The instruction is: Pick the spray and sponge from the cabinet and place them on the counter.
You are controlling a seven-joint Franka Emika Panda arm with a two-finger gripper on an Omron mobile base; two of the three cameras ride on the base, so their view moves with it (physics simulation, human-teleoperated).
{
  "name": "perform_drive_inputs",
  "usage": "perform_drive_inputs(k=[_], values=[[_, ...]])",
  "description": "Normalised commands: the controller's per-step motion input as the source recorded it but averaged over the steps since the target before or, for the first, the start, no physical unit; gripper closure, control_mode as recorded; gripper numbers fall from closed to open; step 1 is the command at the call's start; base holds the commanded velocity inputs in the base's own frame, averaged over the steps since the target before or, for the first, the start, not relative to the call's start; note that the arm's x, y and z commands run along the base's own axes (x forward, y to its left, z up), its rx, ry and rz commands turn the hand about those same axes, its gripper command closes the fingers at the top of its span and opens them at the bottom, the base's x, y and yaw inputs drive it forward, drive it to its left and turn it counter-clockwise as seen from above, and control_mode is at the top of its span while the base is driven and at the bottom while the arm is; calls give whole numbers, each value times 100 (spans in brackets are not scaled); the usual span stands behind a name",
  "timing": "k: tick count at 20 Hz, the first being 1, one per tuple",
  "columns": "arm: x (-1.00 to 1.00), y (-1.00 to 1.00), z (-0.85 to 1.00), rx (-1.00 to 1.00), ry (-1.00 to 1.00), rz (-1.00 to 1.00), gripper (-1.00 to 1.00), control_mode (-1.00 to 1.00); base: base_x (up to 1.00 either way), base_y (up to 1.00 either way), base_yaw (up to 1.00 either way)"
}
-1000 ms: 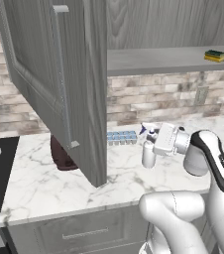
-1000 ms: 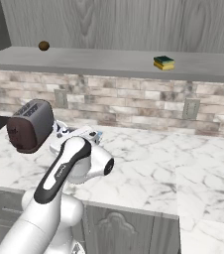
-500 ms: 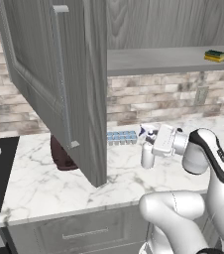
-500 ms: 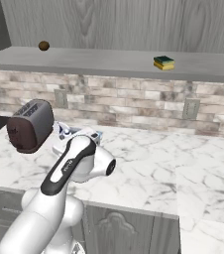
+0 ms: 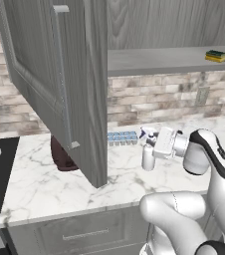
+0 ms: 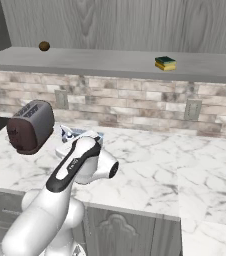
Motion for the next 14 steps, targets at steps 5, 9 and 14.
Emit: perform_drive_inputs(k=[5, 9, 14], values=[[6, 0, -15, 0, 0, 0, 100, -100, 0, 0, 0], [5, 0, -14, 0, 0, 0, 100, -100, 0, 0, 0], [6, 0, -14, 0, 0, 0, 100, -100, 0, 0, 0]])
